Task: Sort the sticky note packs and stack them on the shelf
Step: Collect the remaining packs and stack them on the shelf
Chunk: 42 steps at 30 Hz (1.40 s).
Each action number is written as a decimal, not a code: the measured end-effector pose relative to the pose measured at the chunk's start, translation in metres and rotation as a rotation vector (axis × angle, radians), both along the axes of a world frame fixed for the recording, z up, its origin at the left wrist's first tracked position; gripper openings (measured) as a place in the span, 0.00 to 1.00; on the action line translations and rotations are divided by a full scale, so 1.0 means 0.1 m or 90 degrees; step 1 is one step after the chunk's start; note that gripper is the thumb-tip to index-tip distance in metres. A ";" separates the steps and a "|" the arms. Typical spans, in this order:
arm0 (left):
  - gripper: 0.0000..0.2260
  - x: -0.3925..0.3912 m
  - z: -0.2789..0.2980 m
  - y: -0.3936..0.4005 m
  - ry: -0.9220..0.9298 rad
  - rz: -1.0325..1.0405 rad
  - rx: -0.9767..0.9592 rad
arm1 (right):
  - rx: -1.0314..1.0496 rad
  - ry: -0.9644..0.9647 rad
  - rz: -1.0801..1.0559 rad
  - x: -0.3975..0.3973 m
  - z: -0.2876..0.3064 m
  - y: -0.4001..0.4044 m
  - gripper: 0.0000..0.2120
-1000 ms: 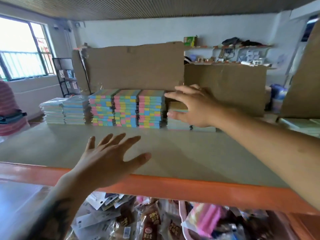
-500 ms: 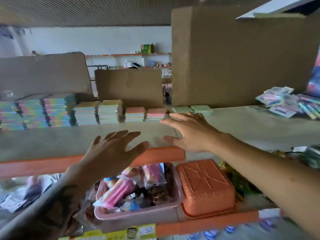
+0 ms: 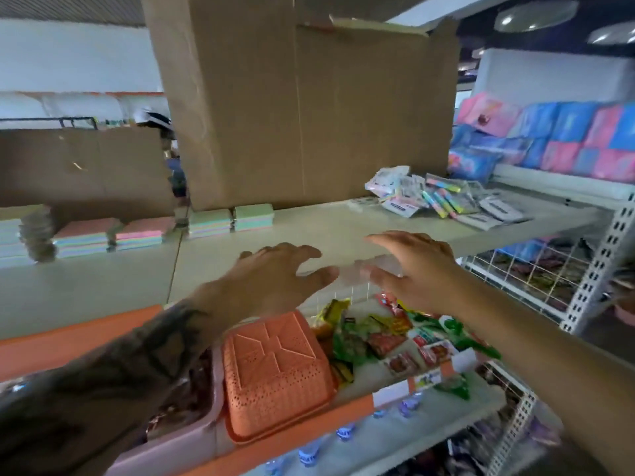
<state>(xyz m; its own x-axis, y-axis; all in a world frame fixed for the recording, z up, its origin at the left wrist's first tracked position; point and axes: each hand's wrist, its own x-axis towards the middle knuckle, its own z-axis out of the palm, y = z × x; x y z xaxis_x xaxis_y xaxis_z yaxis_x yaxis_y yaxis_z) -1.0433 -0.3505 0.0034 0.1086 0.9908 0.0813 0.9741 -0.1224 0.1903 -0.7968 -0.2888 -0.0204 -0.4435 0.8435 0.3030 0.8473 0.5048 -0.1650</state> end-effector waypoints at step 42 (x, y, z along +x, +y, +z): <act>0.33 0.72 0.00 2.34 -0.096 0.155 0.038 | -0.183 -0.364 0.173 0.86 0.70 2.59 0.49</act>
<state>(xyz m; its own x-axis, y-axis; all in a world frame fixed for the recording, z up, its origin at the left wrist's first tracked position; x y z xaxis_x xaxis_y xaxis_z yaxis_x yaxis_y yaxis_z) -0.9713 -0.1165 0.0038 -0.1497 0.9791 0.1376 0.9374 0.0963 0.3348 -0.7108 -0.0295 0.0493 -0.6741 0.6916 -0.2596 0.6905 0.7148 0.1113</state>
